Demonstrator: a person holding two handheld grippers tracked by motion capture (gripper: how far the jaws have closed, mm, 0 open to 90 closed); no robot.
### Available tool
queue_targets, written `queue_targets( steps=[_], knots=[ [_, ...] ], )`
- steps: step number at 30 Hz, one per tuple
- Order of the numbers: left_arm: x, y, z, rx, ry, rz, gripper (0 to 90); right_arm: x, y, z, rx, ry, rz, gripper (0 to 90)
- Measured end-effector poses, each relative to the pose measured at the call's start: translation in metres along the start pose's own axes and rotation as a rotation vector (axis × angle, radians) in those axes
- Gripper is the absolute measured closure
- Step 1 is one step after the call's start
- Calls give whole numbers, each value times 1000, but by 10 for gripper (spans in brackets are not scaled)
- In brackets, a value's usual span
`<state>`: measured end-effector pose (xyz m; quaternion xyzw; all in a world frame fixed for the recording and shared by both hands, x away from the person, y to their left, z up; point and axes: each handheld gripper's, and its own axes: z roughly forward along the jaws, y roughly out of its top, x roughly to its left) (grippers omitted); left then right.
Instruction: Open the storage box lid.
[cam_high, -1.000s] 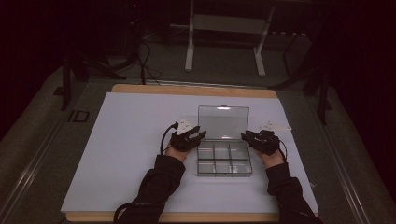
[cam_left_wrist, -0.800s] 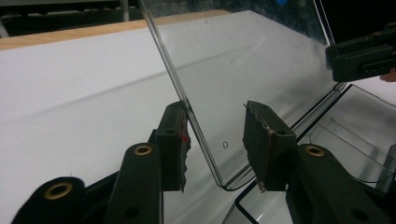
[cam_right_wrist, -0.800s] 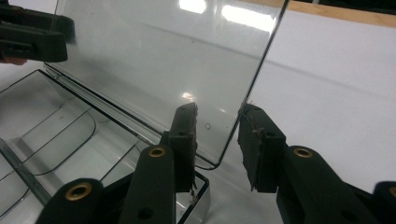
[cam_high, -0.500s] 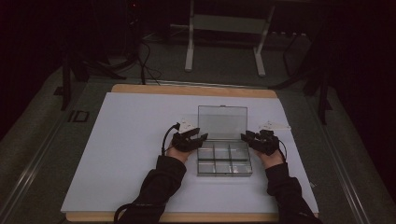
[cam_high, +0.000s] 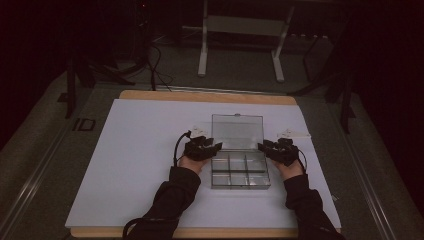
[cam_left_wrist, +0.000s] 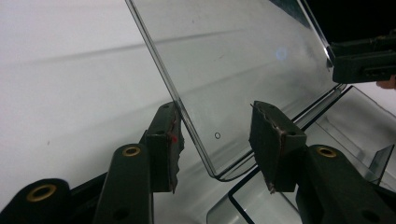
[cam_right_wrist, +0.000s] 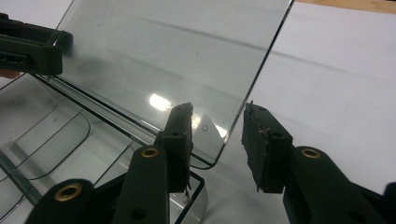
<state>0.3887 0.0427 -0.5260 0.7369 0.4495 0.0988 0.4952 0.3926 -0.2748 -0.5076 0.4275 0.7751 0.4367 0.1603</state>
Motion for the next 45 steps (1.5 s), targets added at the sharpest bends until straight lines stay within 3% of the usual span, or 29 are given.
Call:
queue_targets(
  steps=[2, 3, 5, 10, 19, 22, 32, 36, 39, 45],
  knots=[
    [1, 0, 0, 3, -4, -10, 552, 0, 0, 0, 1, -2, 1, 628],
    [3, 1, 1, 19, -14, -46, 552, 0, 0, 0, 2, -2, 1, 628],
    [4, 2, 1, 28, -23, -71, 550, 1, 1, 1, 7, -11, -7, 630],
    [5, 3, 2, 46, -19, -108, 546, 4, 2, 2, 12, -28, -29, 623],
    [8, 6, 3, 78, -23, -135, 526, 5, 1, 3, 12, -35, -35, 626],
    [7, 6, 4, 88, 2, -144, 474, 5, 2, 3, 16, -34, -34, 626],
    [5, 7, 4, 81, 11, -86, 468, 6, 1, 6, 22, -26, -22, 613],
    [2, 8, 2, 69, 12, -21, 459, 6, 4, 6, 34, -26, -25, 584],
    [-3, 8, 0, 57, 37, 49, 448, 5, 5, 5, 38, -34, -29, 556],
    [-7, 11, -3, 50, 9, 102, 392, 5, 8, 4, 46, -20, -42, 497]
  ],
)
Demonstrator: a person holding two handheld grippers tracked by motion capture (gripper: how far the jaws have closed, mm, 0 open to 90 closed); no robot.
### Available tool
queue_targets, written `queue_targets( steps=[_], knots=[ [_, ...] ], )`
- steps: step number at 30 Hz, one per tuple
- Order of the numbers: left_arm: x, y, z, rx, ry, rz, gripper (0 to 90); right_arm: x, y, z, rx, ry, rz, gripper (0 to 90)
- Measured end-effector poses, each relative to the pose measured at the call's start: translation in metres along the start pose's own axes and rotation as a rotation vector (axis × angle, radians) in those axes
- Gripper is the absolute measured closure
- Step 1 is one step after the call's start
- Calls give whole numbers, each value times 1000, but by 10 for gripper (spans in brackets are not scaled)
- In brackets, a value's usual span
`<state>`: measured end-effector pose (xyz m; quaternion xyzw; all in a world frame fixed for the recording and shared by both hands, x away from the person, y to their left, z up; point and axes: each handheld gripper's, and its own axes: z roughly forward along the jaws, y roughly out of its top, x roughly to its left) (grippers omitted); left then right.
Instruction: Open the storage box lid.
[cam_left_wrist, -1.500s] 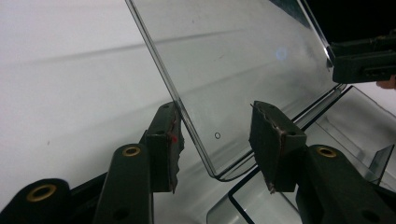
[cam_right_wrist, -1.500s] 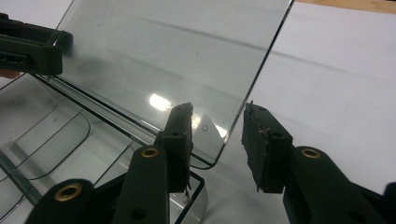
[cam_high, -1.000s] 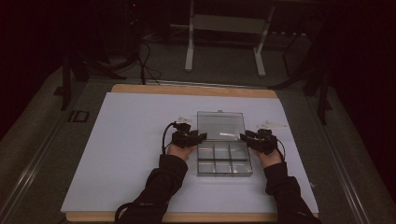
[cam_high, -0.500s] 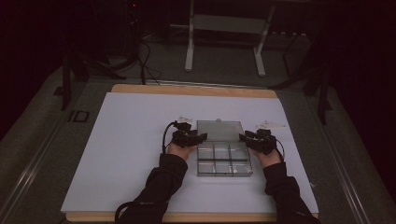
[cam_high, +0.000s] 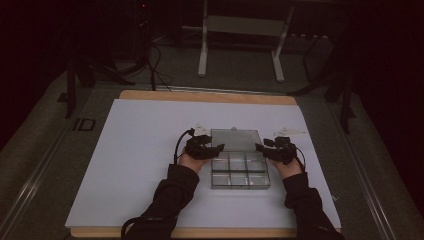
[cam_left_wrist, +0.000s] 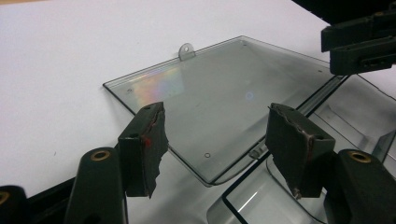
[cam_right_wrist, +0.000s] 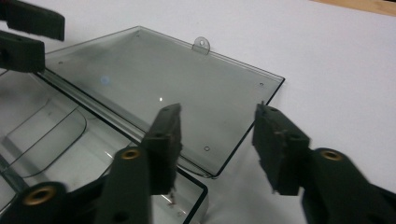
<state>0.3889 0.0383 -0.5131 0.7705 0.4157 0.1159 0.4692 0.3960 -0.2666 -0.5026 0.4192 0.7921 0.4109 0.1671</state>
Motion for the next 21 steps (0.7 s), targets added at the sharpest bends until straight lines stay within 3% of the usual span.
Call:
queue_targets(
  steps=[3, 5, 6, 9, 13, 17, 21],
  knots=[
    [-2, 2, -2, -4, -5, 18, 333, 2, 2, -1, 3, -11, -32, 455],
    [-3, 2, -2, 7, -3, 17, 224, 2, 3, -2, 2, -5, -29, 430],
    [-3, 3, -2, 18, -30, 14, 224, 3, 3, -2, -4, -2, -31, 397],
    [-4, 3, -3, 21, -82, 37, 115, 5, 5, -5, -13, 26, -41, 276],
    [-7, 2, -5, 16, -99, 64, 25, 8, 5, -8, -22, 45, -59, 191],
    [-9, 1, -10, 11, -112, 65, 24, 10, 6, -11, -21, 40, -85, 152],
    [-13, 1, -14, 15, -87, 104, 24, 12, 6, -14, -11, 50, -109, 148]
  ],
)
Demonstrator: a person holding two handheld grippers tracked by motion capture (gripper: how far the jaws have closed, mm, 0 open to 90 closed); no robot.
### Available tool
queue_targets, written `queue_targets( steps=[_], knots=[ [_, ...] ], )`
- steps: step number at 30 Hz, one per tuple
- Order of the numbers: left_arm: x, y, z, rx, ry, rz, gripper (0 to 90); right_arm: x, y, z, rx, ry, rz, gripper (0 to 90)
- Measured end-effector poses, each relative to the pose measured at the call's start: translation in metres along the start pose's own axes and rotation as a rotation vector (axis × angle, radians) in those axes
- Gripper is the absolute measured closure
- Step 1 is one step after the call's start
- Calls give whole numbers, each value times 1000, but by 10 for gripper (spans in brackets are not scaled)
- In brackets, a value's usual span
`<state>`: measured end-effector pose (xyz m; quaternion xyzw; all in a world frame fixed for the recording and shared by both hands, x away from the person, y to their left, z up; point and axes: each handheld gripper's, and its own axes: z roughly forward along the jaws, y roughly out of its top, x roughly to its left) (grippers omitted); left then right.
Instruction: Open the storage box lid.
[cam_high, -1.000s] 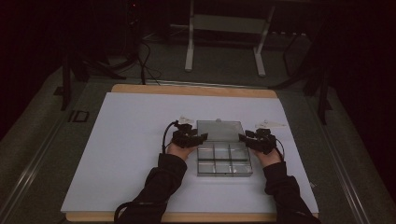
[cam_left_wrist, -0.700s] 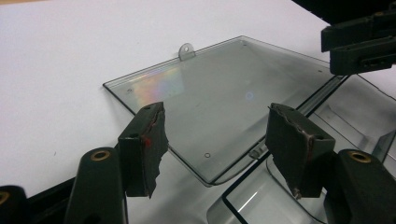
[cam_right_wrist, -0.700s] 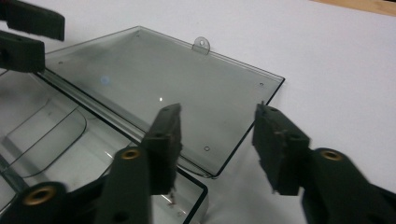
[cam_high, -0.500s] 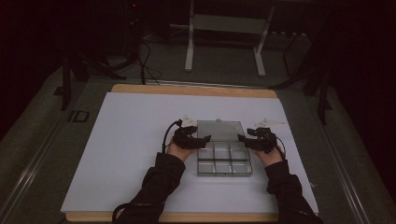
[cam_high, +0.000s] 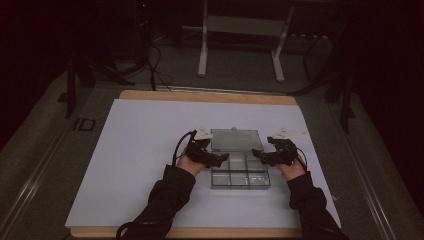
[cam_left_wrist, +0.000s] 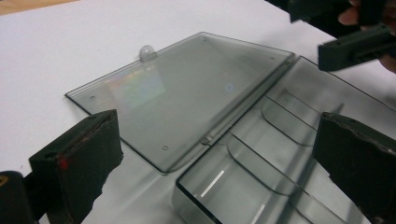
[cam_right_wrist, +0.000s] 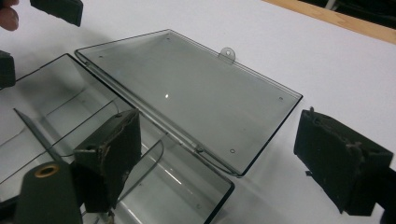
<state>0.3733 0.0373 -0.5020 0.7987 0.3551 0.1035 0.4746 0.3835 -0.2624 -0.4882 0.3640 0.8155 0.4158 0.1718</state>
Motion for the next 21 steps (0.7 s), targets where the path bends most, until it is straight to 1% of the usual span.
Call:
queue_targets(
  steps=[2, 3, 5, 7, 8, 11, 15, 18, 21],
  knots=[
    [-2, 0, -3, 1, -8, 19, 24, 0, 0, -2, -8, 3, 3, 145],
    [-3, 1, -4, -1, -6, 19, 24, 0, 0, -3, -8, 5, 4, 144],
    [-5, 1, -7, -7, -16, 18, 24, 0, -1, -5, -13, 8, 5, 142],
    [-6, 0, -9, -9, -7, 33, 24, -1, -1, -7, -13, 17, 10, 140],
    [-7, -1, -10, -3, -10, 41, 25, -1, -1, -7, -16, 14, 9, 141],
    [-8, -4, -13, -6, -30, 33, 25, -2, -3, -10, -10, 20, 13, 141],
    [-10, -7, -18, -3, -34, 45, 25, -2, -4, -13, -9, 24, 12, 142],
    [-12, -7, -23, -6, -29, 58, 25, -3, -5, -21, -19, 20, 9, 142],
    [-13, -7, -28, -11, -30, 58, 25, -4, -6, -27, -24, 19, 7, 142]
  ],
)
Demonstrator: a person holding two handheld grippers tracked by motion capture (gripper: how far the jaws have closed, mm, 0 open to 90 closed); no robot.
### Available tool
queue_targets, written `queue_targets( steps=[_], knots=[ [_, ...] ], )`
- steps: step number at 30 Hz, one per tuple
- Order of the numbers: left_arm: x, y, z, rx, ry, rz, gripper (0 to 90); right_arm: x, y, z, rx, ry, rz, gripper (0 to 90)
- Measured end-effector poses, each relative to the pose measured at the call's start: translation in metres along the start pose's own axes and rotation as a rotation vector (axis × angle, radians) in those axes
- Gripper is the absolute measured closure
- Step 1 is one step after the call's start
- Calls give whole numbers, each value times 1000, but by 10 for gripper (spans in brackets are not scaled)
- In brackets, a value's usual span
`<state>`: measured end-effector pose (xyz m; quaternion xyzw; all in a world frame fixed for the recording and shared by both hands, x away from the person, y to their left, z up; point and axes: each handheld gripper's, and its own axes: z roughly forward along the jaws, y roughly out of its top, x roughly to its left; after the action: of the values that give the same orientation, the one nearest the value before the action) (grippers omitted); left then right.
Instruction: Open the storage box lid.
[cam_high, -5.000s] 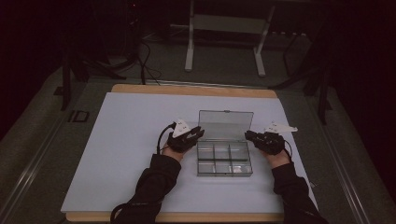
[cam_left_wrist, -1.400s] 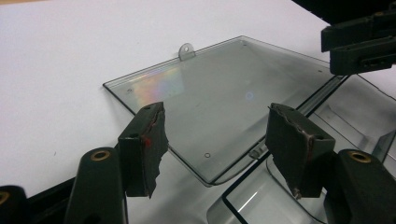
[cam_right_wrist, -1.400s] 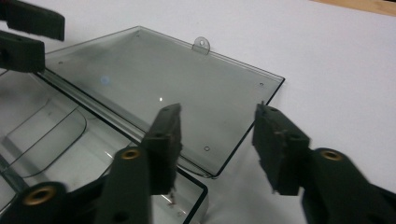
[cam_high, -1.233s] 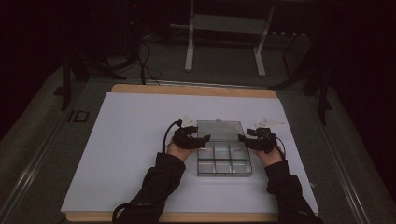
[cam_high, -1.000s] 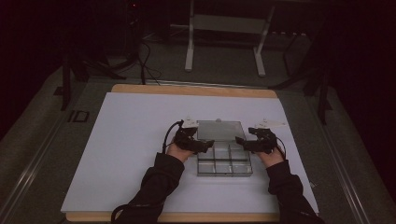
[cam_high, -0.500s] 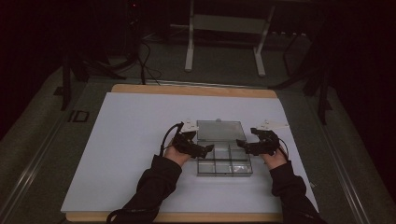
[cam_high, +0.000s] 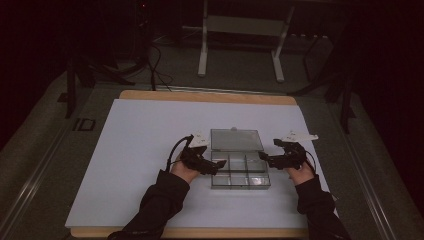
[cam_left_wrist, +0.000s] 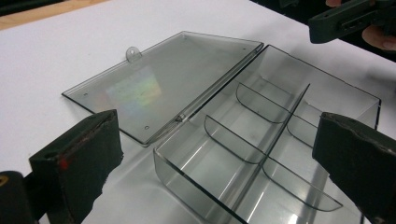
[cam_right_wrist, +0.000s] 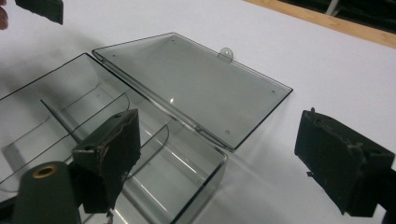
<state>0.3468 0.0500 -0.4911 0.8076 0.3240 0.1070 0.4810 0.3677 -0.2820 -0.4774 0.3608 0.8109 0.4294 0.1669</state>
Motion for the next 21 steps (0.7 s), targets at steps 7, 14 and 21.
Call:
queue_targets(
  steps=[7, 14, 21],
  knots=[
    [-4, -5, -8, 9, 0, 9, 25, -1, -4, -14, -11, -10, -13, 142],
    [-4, -10, -19, 4, 14, 14, 25, -5, -12, -27, -23, -22, -9, 142],
    [-3, -20, -28, 10, 40, 14, 25, -9, -24, -35, -30, -41, 13, 142]
  ],
)
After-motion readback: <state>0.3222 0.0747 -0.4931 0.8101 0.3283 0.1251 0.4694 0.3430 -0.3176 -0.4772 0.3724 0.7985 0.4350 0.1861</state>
